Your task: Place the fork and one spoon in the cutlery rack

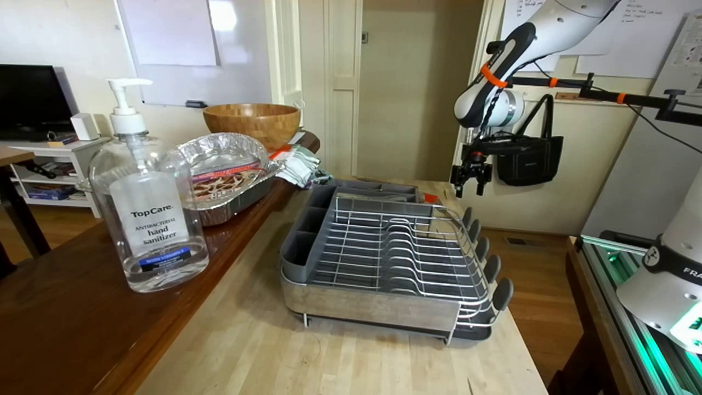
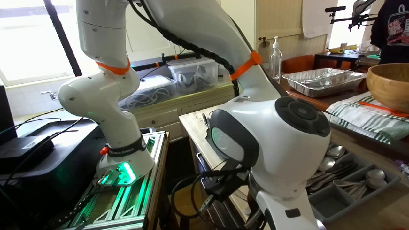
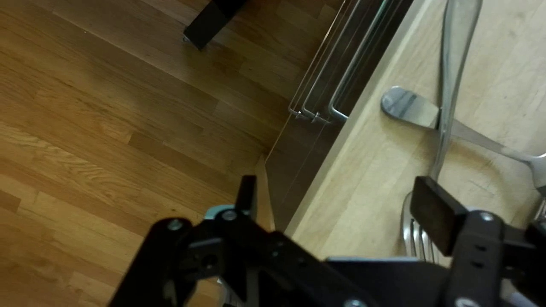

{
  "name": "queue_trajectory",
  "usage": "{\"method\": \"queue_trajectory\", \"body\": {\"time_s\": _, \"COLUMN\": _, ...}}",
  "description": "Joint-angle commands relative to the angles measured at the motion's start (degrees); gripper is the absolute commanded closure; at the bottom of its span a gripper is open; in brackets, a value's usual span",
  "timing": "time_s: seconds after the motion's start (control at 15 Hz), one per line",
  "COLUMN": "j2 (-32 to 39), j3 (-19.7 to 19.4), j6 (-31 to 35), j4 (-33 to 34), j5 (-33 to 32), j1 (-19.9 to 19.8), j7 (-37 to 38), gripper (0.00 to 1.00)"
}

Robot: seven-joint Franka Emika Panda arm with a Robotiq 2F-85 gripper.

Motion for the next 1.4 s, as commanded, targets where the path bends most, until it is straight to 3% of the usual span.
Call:
{"method": "queue_trajectory", "body": {"time_s": 0.0, "j2": 2.4, "j3": 0.4, "j6": 0.5, "j4": 2.8, "j5": -1.8, "j1": 0.5, "j7": 2.4, "gripper": 0.08}}
{"method": "queue_trajectory", "body": {"time_s": 0.07, "j2": 2.8, "j3": 0.7, "j6": 0.0, "j4": 3.7, "j5": -2.4, "j1": 1.6, "j7": 4.0, "gripper": 0.23}}
{"method": "queue_trajectory", "body": {"time_s": 0.13, "j2": 3.1, "j3": 0.5, "j6": -0.1, "j4": 4.2, "j5": -3.6, "j1": 2.7, "j7": 5.6, "gripper": 0.28}}
{"method": "queue_trajectory", "body": {"time_s": 0.2, "j2": 3.4, "j3": 0.5, "j6": 0.0, "j4": 4.6, "j5": -5.1, "j1": 3.9, "j7": 7.3, "gripper": 0.17}}
{"method": "queue_trajectory", "body": {"time_s": 0.27, "j2": 3.6, "j3": 0.6, "j6": -0.2, "j4": 5.1, "j5": -6.2, "j1": 4.9, "j7": 8.8, "gripper": 0.2}}
{"method": "queue_trajectory", "body": {"time_s": 0.33, "j2": 3.4, "j3": 0.7, "j6": -0.3, "j4": 5.2, "j5": -7.5, "j1": 6.0, "j7": 10.4, "gripper": 0.05}}
{"method": "queue_trajectory", "body": {"time_s": 0.47, "j2": 2.1, "j3": 1.7, "j6": -0.3, "j4": 4.2, "j5": -6.5, "j1": 4.6, "j7": 8.0, "gripper": 0.0}}
{"method": "queue_trajectory", "body": {"time_s": 0.53, "j2": 2.1, "j3": 2.0, "j6": -0.3, "j4": 4.2, "j5": -6.6, "j1": 5.2, "j7": 8.3, "gripper": 0.03}}
{"method": "queue_trajectory", "body": {"time_s": 0.87, "j2": 2.2, "j3": 2.5, "j6": -0.1, "j4": 4.1, "j5": -5.6, "j1": 4.2, "j7": 7.4, "gripper": 0.0}}
{"method": "queue_trajectory", "body": {"time_s": 1.33, "j2": 3.1, "j3": 4.4, "j6": 9.1, "j4": 0.4, "j5": 1.1, "j1": 5.4, "j7": 13.8, "gripper": 0.0}}
